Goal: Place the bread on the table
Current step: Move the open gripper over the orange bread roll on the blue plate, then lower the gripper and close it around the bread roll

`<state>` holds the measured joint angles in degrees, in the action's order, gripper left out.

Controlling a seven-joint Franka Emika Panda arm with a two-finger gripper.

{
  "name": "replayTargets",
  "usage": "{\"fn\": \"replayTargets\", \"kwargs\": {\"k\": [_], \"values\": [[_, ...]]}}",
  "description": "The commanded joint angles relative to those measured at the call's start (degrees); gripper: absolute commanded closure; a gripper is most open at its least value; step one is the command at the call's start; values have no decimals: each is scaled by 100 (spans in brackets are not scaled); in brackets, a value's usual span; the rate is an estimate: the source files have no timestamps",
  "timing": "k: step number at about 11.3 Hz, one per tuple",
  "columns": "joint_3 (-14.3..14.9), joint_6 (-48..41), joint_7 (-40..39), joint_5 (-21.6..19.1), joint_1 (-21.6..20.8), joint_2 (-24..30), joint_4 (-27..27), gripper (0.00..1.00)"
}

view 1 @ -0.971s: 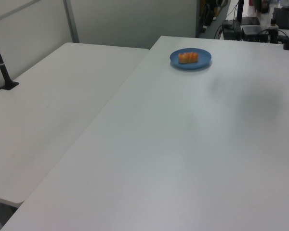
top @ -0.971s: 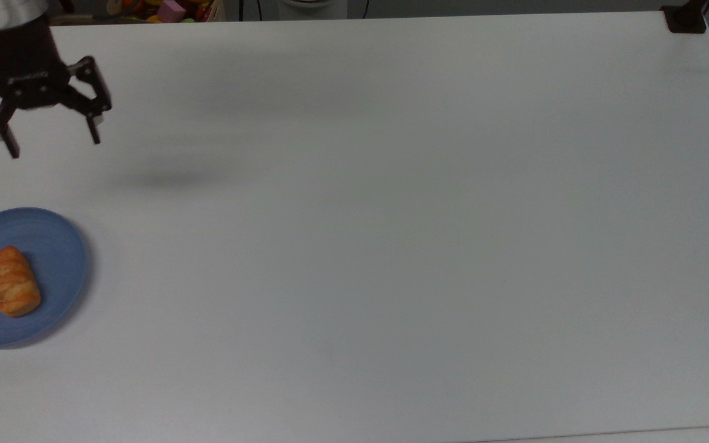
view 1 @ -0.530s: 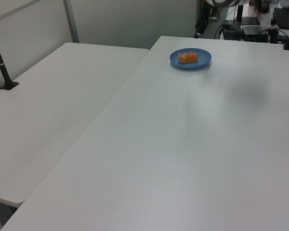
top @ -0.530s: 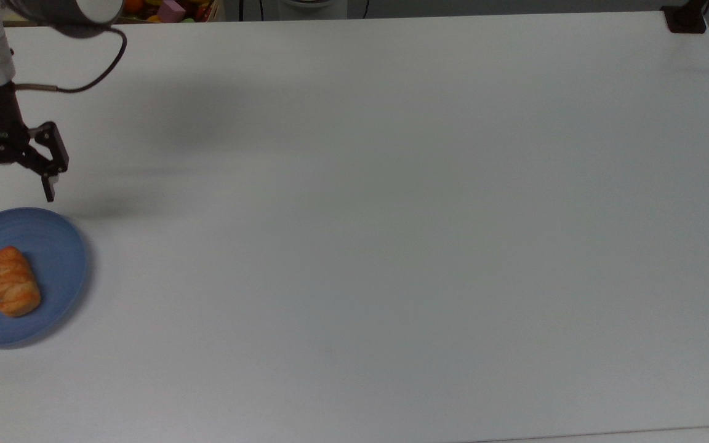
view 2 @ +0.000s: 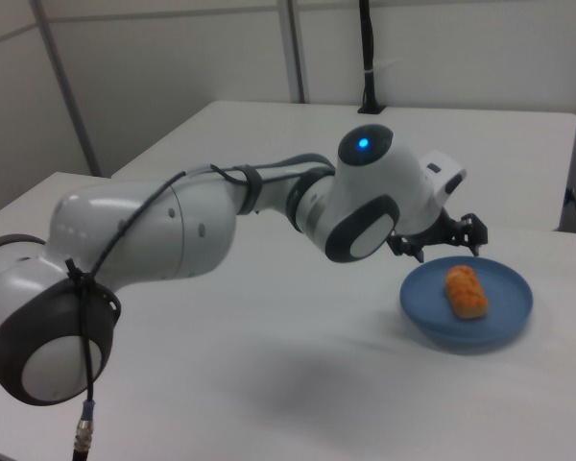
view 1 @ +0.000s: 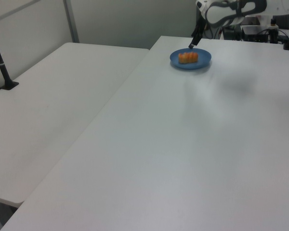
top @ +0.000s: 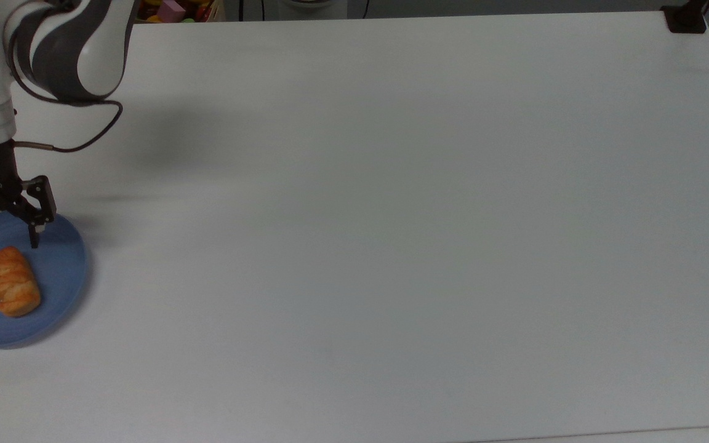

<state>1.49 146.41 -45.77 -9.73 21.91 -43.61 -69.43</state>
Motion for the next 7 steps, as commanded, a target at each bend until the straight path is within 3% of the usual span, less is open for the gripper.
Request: {"fn": "replayTargets", "kwargs": {"k": [1, 7], "values": [[-61, 309, -151, -134, 42, -490, 385, 0], [-52, 819, -204, -125, 200, -939, 483, 0]]}}
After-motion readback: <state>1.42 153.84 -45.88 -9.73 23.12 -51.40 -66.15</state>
